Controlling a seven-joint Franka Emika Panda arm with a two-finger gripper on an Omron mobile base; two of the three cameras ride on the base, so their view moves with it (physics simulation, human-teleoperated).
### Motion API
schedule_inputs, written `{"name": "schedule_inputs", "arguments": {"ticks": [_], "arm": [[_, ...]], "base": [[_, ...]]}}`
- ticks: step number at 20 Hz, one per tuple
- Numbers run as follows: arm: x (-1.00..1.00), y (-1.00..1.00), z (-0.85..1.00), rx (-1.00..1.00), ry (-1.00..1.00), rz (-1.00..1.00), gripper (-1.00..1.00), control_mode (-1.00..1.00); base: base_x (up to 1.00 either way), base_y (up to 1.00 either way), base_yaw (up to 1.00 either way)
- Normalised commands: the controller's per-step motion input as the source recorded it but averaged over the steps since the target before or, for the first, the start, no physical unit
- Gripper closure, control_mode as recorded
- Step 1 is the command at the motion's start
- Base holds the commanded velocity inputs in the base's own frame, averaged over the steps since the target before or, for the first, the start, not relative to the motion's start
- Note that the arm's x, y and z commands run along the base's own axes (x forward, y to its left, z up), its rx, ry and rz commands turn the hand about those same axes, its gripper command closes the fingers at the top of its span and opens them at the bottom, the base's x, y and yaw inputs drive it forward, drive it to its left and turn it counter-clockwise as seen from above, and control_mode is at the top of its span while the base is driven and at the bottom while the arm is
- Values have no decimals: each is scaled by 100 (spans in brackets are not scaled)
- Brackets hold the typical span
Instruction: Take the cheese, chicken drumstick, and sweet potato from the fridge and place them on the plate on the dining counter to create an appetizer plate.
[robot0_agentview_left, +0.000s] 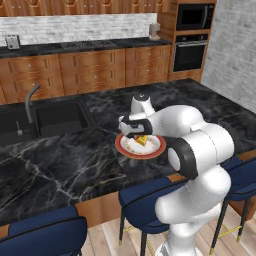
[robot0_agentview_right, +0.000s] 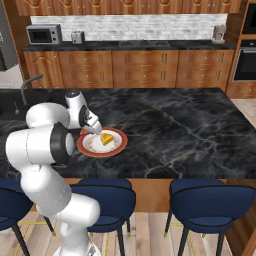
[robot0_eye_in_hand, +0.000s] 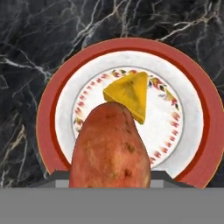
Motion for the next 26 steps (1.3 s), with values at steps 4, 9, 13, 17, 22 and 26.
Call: {"name": "schedule_inputs", "arguments": {"ticks": [4,9,13,17,22,26], "arm": [[41,6,-32,0,1,-2,100,-100],[16,1,-32,0,3,-3,100,-100],[18,1,-26,0,2,-4,100,-100],[32,3,-19,0,2,-4,100,-100],[38,6,-18,0,2,-3,100,-100],[29,6,-21,0,2,-3,100,-100]], "base": [[0,0,0],[0,0,0],[0,0,0],[0,0,0],[0,0,0],[0,0,0]]}}
